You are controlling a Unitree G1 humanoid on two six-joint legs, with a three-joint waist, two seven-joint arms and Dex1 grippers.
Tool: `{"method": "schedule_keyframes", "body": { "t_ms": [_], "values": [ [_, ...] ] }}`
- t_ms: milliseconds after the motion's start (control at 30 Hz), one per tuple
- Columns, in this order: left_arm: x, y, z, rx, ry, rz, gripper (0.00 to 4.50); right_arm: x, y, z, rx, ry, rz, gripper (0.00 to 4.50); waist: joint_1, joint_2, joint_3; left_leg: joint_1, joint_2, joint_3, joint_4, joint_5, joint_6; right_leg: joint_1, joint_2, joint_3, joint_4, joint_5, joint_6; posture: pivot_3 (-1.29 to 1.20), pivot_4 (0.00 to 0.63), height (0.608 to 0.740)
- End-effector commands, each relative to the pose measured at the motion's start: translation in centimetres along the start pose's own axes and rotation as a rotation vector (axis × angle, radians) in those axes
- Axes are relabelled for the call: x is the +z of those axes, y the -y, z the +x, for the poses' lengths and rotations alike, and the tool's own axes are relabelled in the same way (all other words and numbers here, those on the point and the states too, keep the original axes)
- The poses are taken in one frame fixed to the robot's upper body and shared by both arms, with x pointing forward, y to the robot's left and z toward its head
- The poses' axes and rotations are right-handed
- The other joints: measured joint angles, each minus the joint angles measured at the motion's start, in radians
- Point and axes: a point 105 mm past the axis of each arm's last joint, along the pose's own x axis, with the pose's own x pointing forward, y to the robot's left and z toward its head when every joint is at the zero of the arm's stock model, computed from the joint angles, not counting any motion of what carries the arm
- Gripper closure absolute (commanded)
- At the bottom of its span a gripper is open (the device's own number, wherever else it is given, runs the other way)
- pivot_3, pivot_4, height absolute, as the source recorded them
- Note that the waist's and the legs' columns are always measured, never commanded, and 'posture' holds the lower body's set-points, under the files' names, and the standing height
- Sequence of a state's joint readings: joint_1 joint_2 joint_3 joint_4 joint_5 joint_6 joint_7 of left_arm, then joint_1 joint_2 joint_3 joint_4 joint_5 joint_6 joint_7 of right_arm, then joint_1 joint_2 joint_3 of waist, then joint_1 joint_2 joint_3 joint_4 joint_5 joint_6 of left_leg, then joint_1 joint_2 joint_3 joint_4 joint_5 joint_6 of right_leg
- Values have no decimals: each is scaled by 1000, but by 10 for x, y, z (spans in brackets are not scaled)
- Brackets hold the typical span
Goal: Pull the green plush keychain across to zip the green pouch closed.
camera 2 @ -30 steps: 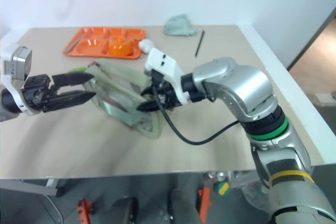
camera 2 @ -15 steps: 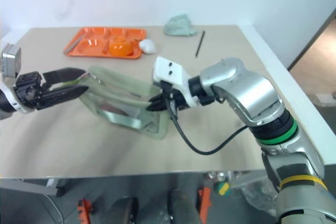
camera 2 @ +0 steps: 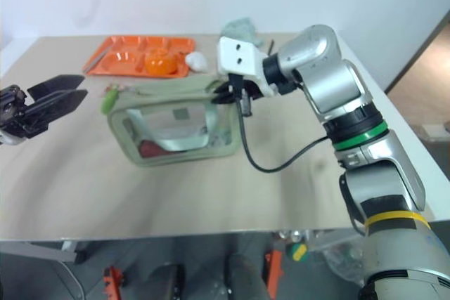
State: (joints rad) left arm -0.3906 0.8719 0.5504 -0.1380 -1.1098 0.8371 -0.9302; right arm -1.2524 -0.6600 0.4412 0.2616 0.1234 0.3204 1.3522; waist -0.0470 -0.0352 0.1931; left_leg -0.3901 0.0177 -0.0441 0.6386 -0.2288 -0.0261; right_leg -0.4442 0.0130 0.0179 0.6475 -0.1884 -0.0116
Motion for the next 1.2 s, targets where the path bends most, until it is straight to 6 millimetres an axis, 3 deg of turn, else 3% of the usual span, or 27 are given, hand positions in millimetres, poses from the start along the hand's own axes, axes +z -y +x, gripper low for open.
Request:
{"method": "schedule_keyframes", "body": {
  "t_ms": [33,267,533,700,867,1100,1200],
  "values": [
    [11,4,-6,10,46,28,463,15,-5,-4,22,40,-40,4453,0,0,0,0,0,0,0,0,0,0,0,0,0,0,0,0,150,740],
    [8,1,-11,38,33,23,463,0,-12,-1,8,28,46,4453,-1,0,0,3,1,1,0,0,-1,1,1,0,2,1,-1,0,150,740],
    [2,-4,-13,55,21,1,463,6,-14,-9,-4,85,146,1690,0,0,0,3,3,0,0,1,-1,0,4,0,2,1,-2,0,150,740],
    [-3,-5,-6,39,11,-10,463,25,7,-37,-25,230,330,24,0,0,0,2,2,1,0,1,-1,0,3,0,2,1,-2,0,150,740],
    [-7,-6,-3,35,4,-19,463,38,4,-76,40,376,398,24,2,0,0,2,2,0,0,0,-1,1,3,-1,2,0,-3,0,150,740],
    [-10,0,-3,13,-19,-21,463,-17,-24,-86,-8,159,432,24,2,0,0,1,1,1,0,0,-1,1,2,0,0,0,-2,0,150,740],
    [-13,9,4,-36,-50,-10,463,-26,-31,-78,-26,134,448,24,-2,1,0,2,1,3,0,0,-1,0,2,1,1,0,-2,0,150,740]
  ]
}}
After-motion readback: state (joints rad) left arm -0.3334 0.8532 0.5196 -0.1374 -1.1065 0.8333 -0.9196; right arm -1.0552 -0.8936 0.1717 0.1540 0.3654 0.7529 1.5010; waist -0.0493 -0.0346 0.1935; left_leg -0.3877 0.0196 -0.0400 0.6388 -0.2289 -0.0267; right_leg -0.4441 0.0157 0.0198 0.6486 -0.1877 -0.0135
